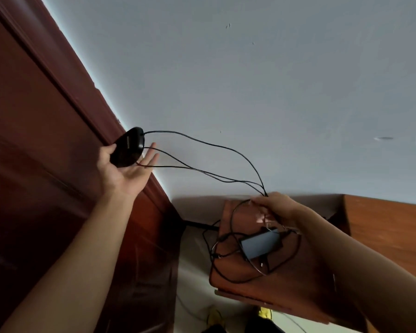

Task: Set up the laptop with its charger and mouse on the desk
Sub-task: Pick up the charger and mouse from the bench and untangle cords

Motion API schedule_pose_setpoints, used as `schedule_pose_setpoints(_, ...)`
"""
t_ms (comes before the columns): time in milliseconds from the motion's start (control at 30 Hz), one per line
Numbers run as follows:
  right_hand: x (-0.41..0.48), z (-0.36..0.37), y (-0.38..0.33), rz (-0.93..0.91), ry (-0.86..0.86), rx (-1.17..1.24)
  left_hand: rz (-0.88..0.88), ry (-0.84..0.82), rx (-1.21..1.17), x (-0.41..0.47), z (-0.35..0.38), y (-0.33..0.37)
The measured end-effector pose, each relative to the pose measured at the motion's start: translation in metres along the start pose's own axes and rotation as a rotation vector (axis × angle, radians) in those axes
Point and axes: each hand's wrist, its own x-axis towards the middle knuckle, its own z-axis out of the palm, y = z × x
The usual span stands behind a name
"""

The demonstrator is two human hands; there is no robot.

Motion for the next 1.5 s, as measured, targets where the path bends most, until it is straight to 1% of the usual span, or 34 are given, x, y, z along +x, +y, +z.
schedule_pose_setpoints(67, -0.015, -0.014, 0.000, 0.021, -0.132, 0.168, 0.017, 0.011, -0.146, 0.006, 0.001, -0.005)
schedule_pose_setpoints(133, -0.025, -0.030, 0.000, 0.017, -0.224, 0.321, 0.039, 0.024, -0.234, 0.013, 0.002, -0.010)
schedule_pose_setpoints(200, -0.029, -0.045, 0.001, 0.018, -0.248, 0.396, 0.041, 0.063, -0.244, 0.018, 0.005, -0.016)
schedule_pose_setpoints(233, -0.029, -0.050, 0.001, 0.023, -0.225, 0.363, 0.017, 0.062, -0.239, 0.019, 0.006, -0.020)
schedule_pose_setpoints(267, -0.031, -0.053, 0.000, 0.033, -0.165, 0.266, -0.035, 0.040, -0.230, 0.019, 0.008, -0.024)
schedule_pose_setpoints(300, -0.033, -0.055, -0.003, 0.040, -0.093, 0.092, -0.106, 0.008, -0.209, 0.018, 0.009, -0.029)
schedule_pose_setpoints(333, -0.036, -0.055, -0.008, 0.046, -0.044, -0.123, -0.178, -0.031, -0.146, 0.018, 0.009, -0.034)
schedule_pose_setpoints(400, -0.043, -0.053, -0.020, 0.050, -0.042, -0.477, -0.299, -0.124, 0.126, 0.016, 0.014, -0.046)
schedule_pose_setpoints(467, -0.049, -0.047, -0.037, 0.026, -0.098, -0.679, -0.392, -0.205, 0.467, 0.014, 0.020, -0.058)
schedule_pose_setpoints(500, -0.051, -0.043, -0.047, 0.010, -0.122, -0.712, -0.436, -0.238, 0.623, 0.013, 0.022, -0.065)
schedule_pose_setpoints(567, -0.051, -0.036, -0.064, -0.021, -0.169, -0.632, -0.534, -0.278, 0.892, 0.007, 0.021, -0.079)
schedule_pose_setpoints(600, -0.050, -0.033, -0.072, -0.040, -0.191, -0.548, -0.583, -0.281, 0.971, 0.004, 0.018, -0.084)
schedule_pose_setpoints(633, -0.048, -0.032, -0.076, -0.060, -0.202, -0.467, -0.640, -0.280, 0.988, 0.001, 0.013, -0.091)
schedule_pose_setpoints(733, -0.039, -0.026, -0.084, -0.128, -0.189, -0.314, -0.791, -0.282, 0.850, -0.013, 0.003, -0.107)
schedule_pose_setpoints(800, -0.033, -0.021, -0.081, -0.145, -0.205, -0.251, -0.820, -0.302, 0.818, -0.020, -0.001, -0.116)
schedule_pose_setpoints(867, -0.028, -0.017, -0.075, -0.120, -0.257, -0.225, -0.817, -0.333, 0.790, -0.021, -0.003, -0.124)
schedule_pose_setpoints(933, -0.024, -0.013, -0.070, -0.082, -0.303, -0.220, -0.778, -0.295, 0.742, -0.017, -0.005, -0.130)
schedule_pose_setpoints(1033, -0.021, -0.014, -0.064, -0.022, -0.335, -0.255, -0.606, -0.125, 0.647, -0.008, -0.008, -0.133)
schedule_pose_setpoints(1100, -0.021, -0.016, -0.063, 0.016, -0.361, -0.306, -0.510, -0.068, 0.597, -0.002, -0.010, -0.128)
schedule_pose_setpoints(1133, -0.021, -0.016, -0.062, 0.029, -0.372, -0.325, -0.517, -0.074, 0.593, 0.000, -0.011, -0.125)
schedule_pose_setpoints(1167, -0.020, -0.014, -0.063, 0.026, -0.371, -0.345, -0.565, -0.106, 0.610, 0.001, -0.011, -0.123)
schedule_pose_setpoints(1200, -0.019, -0.012, -0.063, 0.012, -0.352, -0.375, -0.656, -0.157, 0.624, -0.001, -0.013, -0.124)
schedule_pose_setpoints(1267, -0.016, -0.005, -0.064, -0.089, -0.243, -0.494, -0.833, -0.310, 0.625, -0.003, -0.016, -0.128)
schedule_pose_setpoints(1333, -0.012, 0.001, -0.064, -0.233, -0.098, -0.603, -0.920, -0.383, 0.637, -0.005, -0.020, -0.137)
schedule_pose_setpoints(1400, -0.006, 0.005, -0.060, -0.357, -0.004, -0.717, -0.929, -0.347, 0.699, -0.006, -0.024, -0.143)
schedule_pose_setpoints(1500, 0.001, 0.002, -0.047, -0.366, 0.031, -0.821, -0.927, -0.324, 0.767, -0.010, -0.025, -0.143)
